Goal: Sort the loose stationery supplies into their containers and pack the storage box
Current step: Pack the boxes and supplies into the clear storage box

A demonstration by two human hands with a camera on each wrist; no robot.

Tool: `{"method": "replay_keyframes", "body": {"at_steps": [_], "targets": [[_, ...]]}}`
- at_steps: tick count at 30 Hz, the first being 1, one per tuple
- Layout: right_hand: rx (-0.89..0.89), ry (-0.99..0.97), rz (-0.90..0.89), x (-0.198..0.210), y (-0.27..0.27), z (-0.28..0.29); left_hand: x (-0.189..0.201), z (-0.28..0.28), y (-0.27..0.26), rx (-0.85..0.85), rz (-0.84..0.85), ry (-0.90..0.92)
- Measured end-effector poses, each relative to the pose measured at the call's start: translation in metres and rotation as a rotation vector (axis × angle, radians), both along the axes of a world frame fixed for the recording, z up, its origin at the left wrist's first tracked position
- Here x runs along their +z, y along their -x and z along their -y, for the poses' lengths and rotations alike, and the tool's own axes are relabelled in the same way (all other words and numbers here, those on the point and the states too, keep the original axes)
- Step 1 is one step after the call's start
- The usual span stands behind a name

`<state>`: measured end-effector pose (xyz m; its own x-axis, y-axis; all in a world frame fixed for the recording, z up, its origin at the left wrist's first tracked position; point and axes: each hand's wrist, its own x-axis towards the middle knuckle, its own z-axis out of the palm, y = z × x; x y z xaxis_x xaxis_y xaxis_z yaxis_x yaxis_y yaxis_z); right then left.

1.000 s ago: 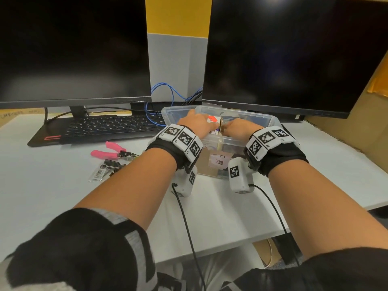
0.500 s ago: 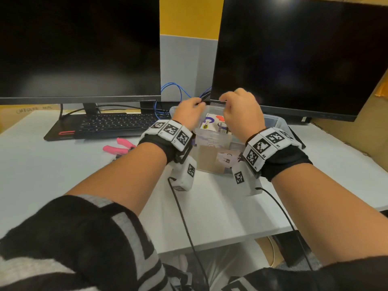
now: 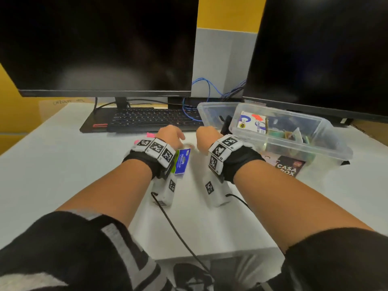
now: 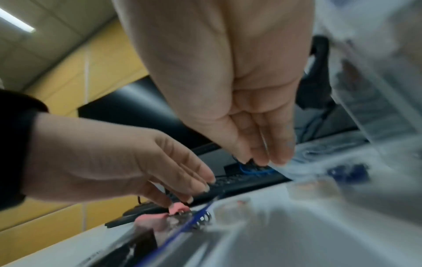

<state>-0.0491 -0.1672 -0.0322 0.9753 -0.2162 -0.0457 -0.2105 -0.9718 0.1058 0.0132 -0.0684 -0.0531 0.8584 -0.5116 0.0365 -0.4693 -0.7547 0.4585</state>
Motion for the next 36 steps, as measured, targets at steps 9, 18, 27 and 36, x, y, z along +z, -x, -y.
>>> {"method": "replay_keyframes", "body": {"at_steps": [9,18,27,36], "targets": [[-0.164,-0.015,-0.2,-0.017,-0.018,0.009,-0.003,0.017,-0.013,-0.123,-0.004,-0.141],[-0.144,-0.081,-0.089,-0.017,-0.01,0.011,-0.017,0.023,-0.022,-0.075,-0.113,-0.114],[-0.059,-0.199,0.452,0.052,0.002,0.014,0.02,0.045,-0.003,-0.035,0.07,0.434],[-0.436,-0.624,0.84,0.07,0.072,0.1,0.049,0.112,0.043,-0.209,-0.026,0.464]]}}
